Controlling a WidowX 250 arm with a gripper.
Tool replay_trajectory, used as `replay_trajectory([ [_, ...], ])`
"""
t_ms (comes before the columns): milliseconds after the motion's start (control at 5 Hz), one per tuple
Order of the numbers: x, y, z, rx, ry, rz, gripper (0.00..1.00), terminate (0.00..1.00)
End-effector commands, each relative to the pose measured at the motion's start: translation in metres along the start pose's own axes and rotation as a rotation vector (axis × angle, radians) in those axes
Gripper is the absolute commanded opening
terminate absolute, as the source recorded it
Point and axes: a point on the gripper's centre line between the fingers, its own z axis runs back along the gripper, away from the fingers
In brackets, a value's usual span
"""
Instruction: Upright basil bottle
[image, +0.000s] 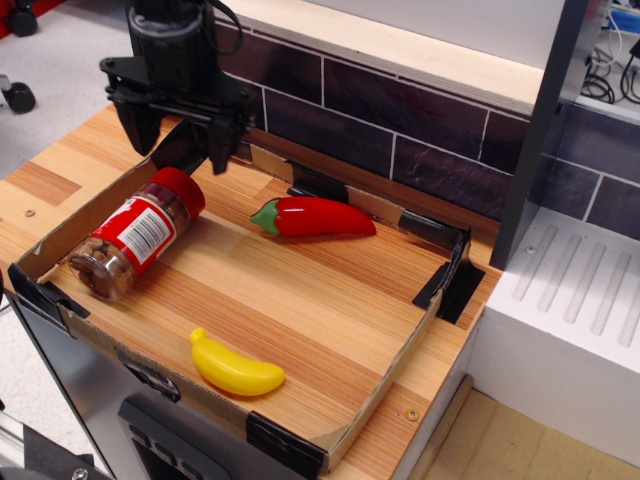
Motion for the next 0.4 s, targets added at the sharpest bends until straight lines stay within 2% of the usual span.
replay_trajectory([
  [0,0.013,0.011,-0.003,0.022,-0.055,-0.12,1.0,0.0],
  [200,0.011,0.01,-0.015,0.05,-0.082,-0.147,1.0,0.0],
])
